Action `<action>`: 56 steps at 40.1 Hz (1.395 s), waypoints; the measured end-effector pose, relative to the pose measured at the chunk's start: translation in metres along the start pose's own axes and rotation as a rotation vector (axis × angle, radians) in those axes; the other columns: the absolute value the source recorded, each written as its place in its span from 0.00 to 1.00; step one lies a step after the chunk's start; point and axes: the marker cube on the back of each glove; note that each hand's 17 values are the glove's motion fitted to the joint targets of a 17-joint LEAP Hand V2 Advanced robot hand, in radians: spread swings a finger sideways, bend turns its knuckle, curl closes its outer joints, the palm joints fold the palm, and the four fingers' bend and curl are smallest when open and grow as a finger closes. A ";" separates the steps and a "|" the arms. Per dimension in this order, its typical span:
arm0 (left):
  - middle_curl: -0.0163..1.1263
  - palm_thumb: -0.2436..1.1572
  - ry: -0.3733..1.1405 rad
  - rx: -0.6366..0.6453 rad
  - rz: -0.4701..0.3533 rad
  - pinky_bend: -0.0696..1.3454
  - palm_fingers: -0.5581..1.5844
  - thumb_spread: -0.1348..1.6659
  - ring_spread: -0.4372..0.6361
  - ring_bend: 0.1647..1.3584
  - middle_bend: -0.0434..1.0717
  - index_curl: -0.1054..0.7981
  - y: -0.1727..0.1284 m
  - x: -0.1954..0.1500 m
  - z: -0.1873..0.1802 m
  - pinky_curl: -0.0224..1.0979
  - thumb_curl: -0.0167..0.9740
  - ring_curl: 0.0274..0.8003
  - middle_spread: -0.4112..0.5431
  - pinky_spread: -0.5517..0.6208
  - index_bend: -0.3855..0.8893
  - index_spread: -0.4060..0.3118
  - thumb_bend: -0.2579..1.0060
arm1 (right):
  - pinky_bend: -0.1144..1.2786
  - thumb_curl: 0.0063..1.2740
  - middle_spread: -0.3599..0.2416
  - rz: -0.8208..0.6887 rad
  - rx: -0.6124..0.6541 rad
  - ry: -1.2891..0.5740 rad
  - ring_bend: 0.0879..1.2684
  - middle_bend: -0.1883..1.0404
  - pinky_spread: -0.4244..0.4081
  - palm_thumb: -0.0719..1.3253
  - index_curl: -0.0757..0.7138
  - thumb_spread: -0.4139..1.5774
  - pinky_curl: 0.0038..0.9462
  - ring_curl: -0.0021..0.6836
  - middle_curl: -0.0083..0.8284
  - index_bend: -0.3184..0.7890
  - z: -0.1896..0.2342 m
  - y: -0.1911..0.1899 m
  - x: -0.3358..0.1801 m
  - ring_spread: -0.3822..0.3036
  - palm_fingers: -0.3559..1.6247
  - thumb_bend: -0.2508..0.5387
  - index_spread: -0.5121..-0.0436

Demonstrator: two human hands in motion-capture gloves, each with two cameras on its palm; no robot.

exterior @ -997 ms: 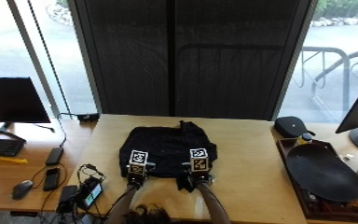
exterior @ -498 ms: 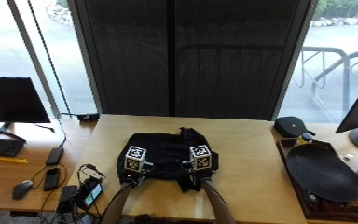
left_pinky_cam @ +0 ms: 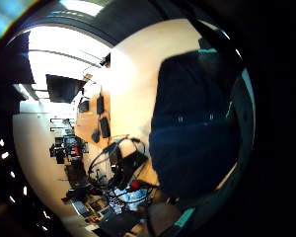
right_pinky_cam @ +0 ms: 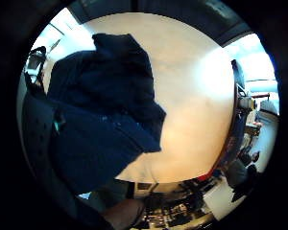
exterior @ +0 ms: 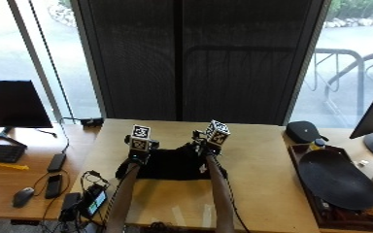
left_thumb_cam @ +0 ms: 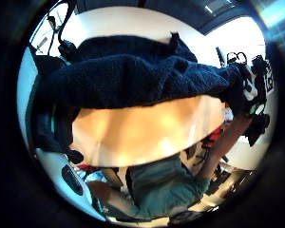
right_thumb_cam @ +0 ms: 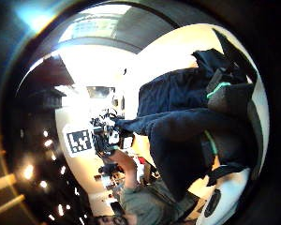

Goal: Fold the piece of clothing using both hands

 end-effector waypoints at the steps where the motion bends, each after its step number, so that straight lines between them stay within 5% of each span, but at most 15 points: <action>1: 0.48 0.77 -0.014 0.015 -0.025 0.08 0.78 0.73 0.06 0.52 0.51 0.62 -0.011 -0.001 0.001 0.18 0.42 0.56 0.07 0.43 0.47 0.16 0.20 | 0.51 0.30 0.24 0.095 0.012 0.059 0.59 0.50 0.09 0.78 0.47 0.72 0.40 0.67 0.56 0.38 0.001 -0.009 0.010 0.20 0.84 0.31 0.46; 3: 0.48 0.77 -0.057 0.002 -0.078 0.08 0.77 0.74 0.07 0.51 0.52 0.63 -0.022 -0.004 0.001 0.16 0.41 0.56 0.07 0.45 0.47 0.16 0.20 | 0.52 0.30 0.25 0.232 0.025 0.127 0.59 0.51 0.10 0.78 0.47 0.73 0.40 0.68 0.57 0.39 0.006 -0.022 0.029 0.21 0.84 0.31 0.47; 8: 0.49 0.77 -0.057 -0.064 -0.148 0.09 0.77 0.77 0.07 0.50 0.55 0.64 -0.042 0.001 0.026 0.13 0.40 0.56 0.07 0.48 0.48 0.15 0.20 | 0.52 0.29 0.26 0.260 0.042 0.103 0.57 0.52 0.14 0.81 0.48 0.76 0.41 0.68 0.59 0.41 0.032 -0.050 0.057 0.21 0.80 0.33 0.46; 11: 0.49 0.76 -0.056 -0.051 -0.155 0.10 0.77 0.78 0.07 0.50 0.56 0.65 -0.058 0.005 0.048 0.12 0.39 0.56 0.07 0.49 0.48 0.15 0.20 | 0.50 0.29 0.26 0.367 0.053 0.188 0.56 0.52 0.15 0.82 0.48 0.78 0.41 0.69 0.59 0.41 0.044 -0.055 0.075 0.22 0.79 0.33 0.46; 15: 0.50 0.77 -0.052 -0.024 -0.129 0.10 0.77 0.80 0.08 0.51 0.56 0.66 -0.074 0.007 0.071 0.10 0.38 0.57 0.07 0.49 0.49 0.15 0.20 | 0.50 0.29 0.27 0.245 0.076 0.192 0.55 0.51 0.17 0.83 0.49 0.79 0.41 0.69 0.59 0.42 0.060 -0.068 0.078 0.22 0.79 0.33 0.46; 18: 0.50 0.77 -0.044 0.061 -0.117 0.10 0.77 0.80 0.08 0.50 0.56 0.67 -0.088 0.007 0.080 0.09 0.38 0.57 0.07 0.50 0.49 0.14 0.20 | 0.49 0.29 0.27 0.372 0.071 0.338 0.55 0.50 0.18 0.82 0.50 0.79 0.41 0.70 0.59 0.41 0.066 -0.066 0.089 0.23 0.79 0.31 0.46; 21: 0.49 0.77 -0.110 -0.015 -0.177 0.11 0.77 0.81 0.09 0.50 0.56 0.68 -0.084 0.001 0.089 0.08 0.38 0.57 0.08 0.51 0.50 0.14 0.20 | 0.50 0.29 0.26 0.343 0.057 0.369 0.56 0.49 0.17 0.82 0.50 0.78 0.42 0.70 0.59 0.41 0.074 -0.071 0.086 0.23 0.80 0.30 0.46; 24: 0.49 0.76 -0.194 -0.115 -0.251 0.11 0.77 0.81 0.09 0.50 0.56 0.69 -0.076 -0.006 0.094 0.08 0.37 0.57 0.08 0.51 0.51 0.14 0.20 | 0.50 0.29 0.26 0.468 0.010 0.493 0.56 0.49 0.17 0.82 0.50 0.78 0.42 0.71 0.59 0.41 0.072 -0.062 0.091 0.23 0.81 0.30 0.46; 30: 0.50 0.76 -0.129 -0.062 -0.193 0.12 0.77 0.82 0.09 0.50 0.56 0.69 -0.075 -0.003 0.090 0.07 0.37 0.58 0.08 0.51 0.50 0.14 0.20 | 0.51 0.28 0.26 0.549 -0.012 0.610 0.56 0.49 0.17 0.82 0.51 0.76 0.42 0.71 0.59 0.41 0.063 -0.048 0.092 0.23 0.81 0.30 0.46; 32: 0.49 0.76 -0.128 0.017 -0.184 0.16 0.69 0.81 0.10 0.48 0.54 0.65 -0.072 -0.008 0.081 0.08 0.36 0.57 0.10 0.53 0.38 0.19 0.19 | 0.51 0.29 0.25 0.535 0.082 0.652 0.54 0.48 0.18 0.82 0.50 0.76 0.42 0.70 0.58 0.40 0.048 -0.045 0.092 0.22 0.78 0.30 0.46; 36: 0.49 0.75 -0.106 0.299 -0.163 0.20 0.60 0.80 0.14 0.47 0.47 0.61 -0.067 -0.018 0.055 0.12 0.36 0.59 0.14 0.57 0.36 0.26 0.19 | 0.49 0.29 0.25 0.466 0.423 0.638 0.48 0.41 0.23 0.81 0.51 0.75 0.42 0.68 0.56 0.42 0.006 -0.035 0.088 0.22 0.71 0.29 0.44; 41: 0.45 0.74 0.003 0.382 -0.120 0.24 0.57 0.78 0.18 0.42 0.37 0.57 -0.040 -0.013 0.036 0.15 0.36 0.54 0.17 0.60 0.37 0.30 0.19 | 0.47 0.29 0.29 0.468 0.511 0.347 0.36 0.31 0.35 0.78 0.55 0.75 0.43 0.64 0.53 0.45 -0.008 0.011 0.070 0.26 0.59 0.29 0.44; 46: 0.42 0.72 0.018 0.440 -0.120 0.26 0.57 0.77 0.21 0.39 0.33 0.54 -0.027 -0.013 0.034 0.18 0.36 0.50 0.19 0.61 0.39 0.32 0.18 | 0.50 0.28 0.38 0.645 0.494 0.216 0.30 0.26 0.48 0.72 0.52 0.78 0.43 0.61 0.49 0.38 -0.004 0.060 0.079 0.39 0.49 0.26 0.46; 51: 0.42 0.68 0.045 0.461 -0.108 0.25 0.58 0.77 0.24 0.36 0.31 0.53 -0.029 -0.004 0.053 0.20 0.35 0.48 0.20 0.61 0.41 0.31 0.18 | 0.58 0.25 0.54 0.727 0.333 0.096 0.27 0.26 0.56 0.57 0.45 0.82 0.44 0.57 0.46 0.32 0.023 0.087 0.089 0.55 0.41 0.21 0.51; 56: 0.41 0.60 0.015 0.303 -0.153 0.26 0.58 0.79 0.29 0.26 0.27 0.56 -0.035 -0.008 0.100 0.22 0.33 0.44 0.21 0.61 0.46 0.29 0.17 | 0.64 0.23 0.67 1.010 0.165 0.290 0.32 0.28 0.63 0.46 0.39 0.83 0.45 0.58 0.44 0.30 0.047 0.121 0.121 0.65 0.36 0.23 0.57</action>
